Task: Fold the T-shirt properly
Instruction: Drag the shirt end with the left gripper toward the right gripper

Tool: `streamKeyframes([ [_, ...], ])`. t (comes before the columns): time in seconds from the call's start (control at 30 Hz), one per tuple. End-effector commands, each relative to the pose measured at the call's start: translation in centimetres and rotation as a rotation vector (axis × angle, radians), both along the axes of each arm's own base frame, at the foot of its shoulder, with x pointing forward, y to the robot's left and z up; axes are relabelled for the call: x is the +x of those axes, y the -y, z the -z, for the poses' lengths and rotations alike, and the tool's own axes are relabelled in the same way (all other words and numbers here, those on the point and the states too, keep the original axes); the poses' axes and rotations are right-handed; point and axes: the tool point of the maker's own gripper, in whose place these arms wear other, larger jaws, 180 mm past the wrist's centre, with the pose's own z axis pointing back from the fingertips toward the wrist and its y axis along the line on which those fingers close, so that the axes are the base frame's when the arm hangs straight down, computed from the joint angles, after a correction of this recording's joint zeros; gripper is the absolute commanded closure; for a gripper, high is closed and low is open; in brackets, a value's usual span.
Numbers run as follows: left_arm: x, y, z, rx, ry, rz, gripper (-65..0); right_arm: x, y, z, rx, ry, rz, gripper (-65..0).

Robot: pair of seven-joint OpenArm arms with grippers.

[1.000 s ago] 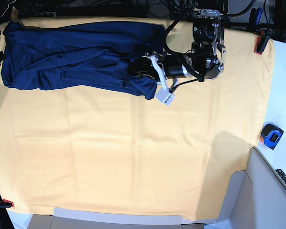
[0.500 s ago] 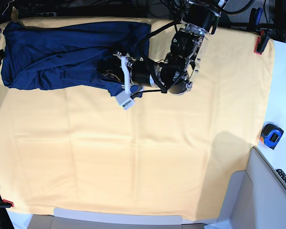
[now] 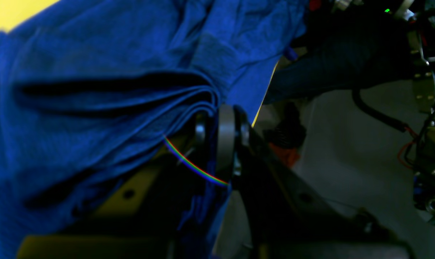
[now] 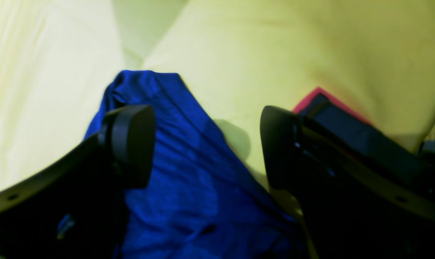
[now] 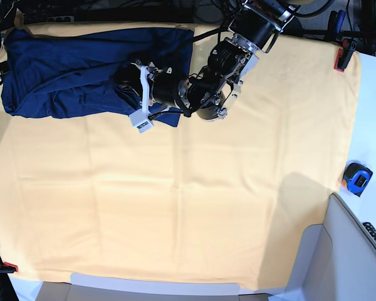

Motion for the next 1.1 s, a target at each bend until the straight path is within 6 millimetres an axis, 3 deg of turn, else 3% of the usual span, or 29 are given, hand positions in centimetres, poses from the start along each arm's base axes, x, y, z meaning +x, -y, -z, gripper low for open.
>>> streamKeyframes([
  [0.0, 0.7, 1.3, -2.4, -0.076, 0.039, 0.003, 0.0, 0.3, 0.8, -1.0, -0.038, 0.017, -0.004, -43.9],
  [0.7, 1.0, 3.6, -4.6, -0.178, 0.054, -0.04, -0.4, -0.2, -0.1, 0.0, -0.006, 0.012, 0.011, -43.9],
  [0.77, 1.2, 3.7, -4.8, -0.188, 0.057, -0.051, -3.7, -0.3, -0.1, 0.1, -0.005, 0.012, 0.011, -43.9],
  [0.97, 1.2, 3.7, -4.8, -0.193, 0.055, -0.053, -25.7, -0.1, -0.1, 0.0, -0.005, 0.015, 0.011, -43.9],
  [1.07, 1.2, 3.8, -4.9, -0.198, 0.054, -0.056, -27.0, -0.1, -0.1, 0.0, -0.005, 0.017, 0.01, -43.9],
])
